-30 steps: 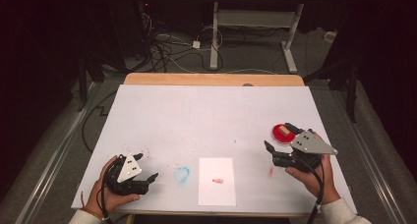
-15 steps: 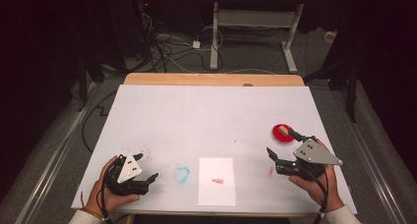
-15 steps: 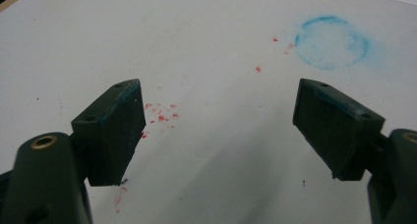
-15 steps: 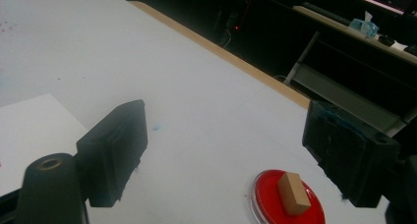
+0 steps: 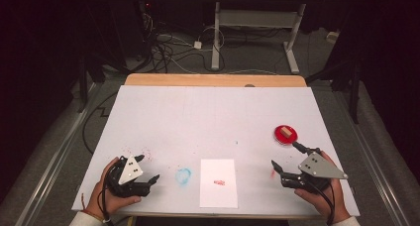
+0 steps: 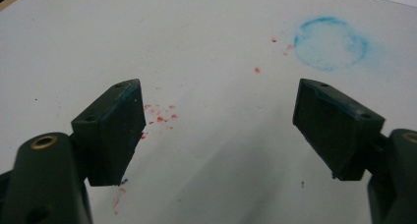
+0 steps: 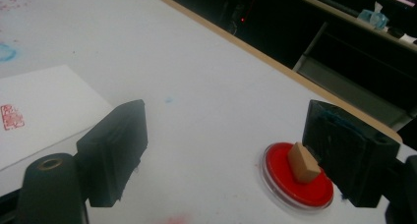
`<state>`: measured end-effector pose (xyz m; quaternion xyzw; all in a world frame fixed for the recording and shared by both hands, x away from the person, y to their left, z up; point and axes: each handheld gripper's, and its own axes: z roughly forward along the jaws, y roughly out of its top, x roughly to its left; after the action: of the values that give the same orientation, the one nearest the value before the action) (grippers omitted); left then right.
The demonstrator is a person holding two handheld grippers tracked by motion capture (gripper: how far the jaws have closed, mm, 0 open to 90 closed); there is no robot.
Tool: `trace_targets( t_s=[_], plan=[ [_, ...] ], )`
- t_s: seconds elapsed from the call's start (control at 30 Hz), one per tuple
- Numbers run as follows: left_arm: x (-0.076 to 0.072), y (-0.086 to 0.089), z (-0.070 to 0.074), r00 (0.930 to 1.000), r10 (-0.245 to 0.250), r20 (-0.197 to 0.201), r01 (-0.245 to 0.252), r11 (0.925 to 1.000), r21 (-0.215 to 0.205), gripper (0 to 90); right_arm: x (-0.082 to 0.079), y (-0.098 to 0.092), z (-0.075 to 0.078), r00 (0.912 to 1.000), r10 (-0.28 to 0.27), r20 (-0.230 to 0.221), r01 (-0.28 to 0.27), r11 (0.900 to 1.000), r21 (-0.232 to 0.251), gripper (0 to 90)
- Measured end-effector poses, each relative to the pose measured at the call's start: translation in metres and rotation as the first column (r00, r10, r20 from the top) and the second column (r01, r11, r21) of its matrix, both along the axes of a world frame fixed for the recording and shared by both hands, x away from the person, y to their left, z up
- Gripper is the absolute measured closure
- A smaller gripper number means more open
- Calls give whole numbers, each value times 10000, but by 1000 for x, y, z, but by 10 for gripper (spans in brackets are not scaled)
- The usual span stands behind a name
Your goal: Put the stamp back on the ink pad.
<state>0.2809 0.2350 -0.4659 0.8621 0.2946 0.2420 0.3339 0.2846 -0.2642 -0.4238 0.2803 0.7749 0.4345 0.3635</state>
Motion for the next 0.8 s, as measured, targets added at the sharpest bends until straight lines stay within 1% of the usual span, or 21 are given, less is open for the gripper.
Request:
trace_targets(
  t_s=[0.07,0.13,0.2,0.23,0.33,0.4,0.47,0.53,0.6,0.7,0.8],
  plan=[
    [-1,-1,1,10000,-28,22,29,10000,-74,195,-2,-2,-3,10000,-69,-21,69,9999,-96,176],
    [-2,-1,2,10000,-56,55,57,9999,-138,195,-4,-5,-7,9998,-63,-174,64,10000,61,175],
    [-2,-2,3,9999,-92,100,93,9998,-185,195,-5,-9,-10,9997,-121,-218,123,9999,87,176],
    [-2,-2,3,9998,-110,143,113,9997,-213,194,-5,-10,-13,9993,-166,-339,170,9998,135,176],
    [-2,-3,5,9997,-102,213,107,9996,-243,193,-7,-14,-19,9988,-323,-363,319,9994,-105,180],
    [-2,-4,5,9997,-152,209,157,9995,-279,193,-7,-17,-24,9979,-321,-565,318,9995,-68,182],
    [-3,-4,5,9996,-153,227,158,9996,-225,193,-8,-18,-30,9962,-399,-771,385,9991,-195,185],
    [-4,-4,6,9996,-132,250,139,9995,-273,193,-8,-19,-34,9945,-333,-993,311,9992,-241,185],
    [-4,-4,6,9996,-137,263,145,9994,-312,193,-8,-18,-35,9946,-355,-979,329,9991,-285,185],
    [-5,-6,6,9995,-164,279,170,9996,-225,193,-9,-17,-34,9961,-302,-824,280,9992,-274,184],
    [-5,-6,5,9994,-220,255,225,9996,-176,193,-10,-17,-34,9964,-294,-799,275,9993,-250,185]
  ],
)
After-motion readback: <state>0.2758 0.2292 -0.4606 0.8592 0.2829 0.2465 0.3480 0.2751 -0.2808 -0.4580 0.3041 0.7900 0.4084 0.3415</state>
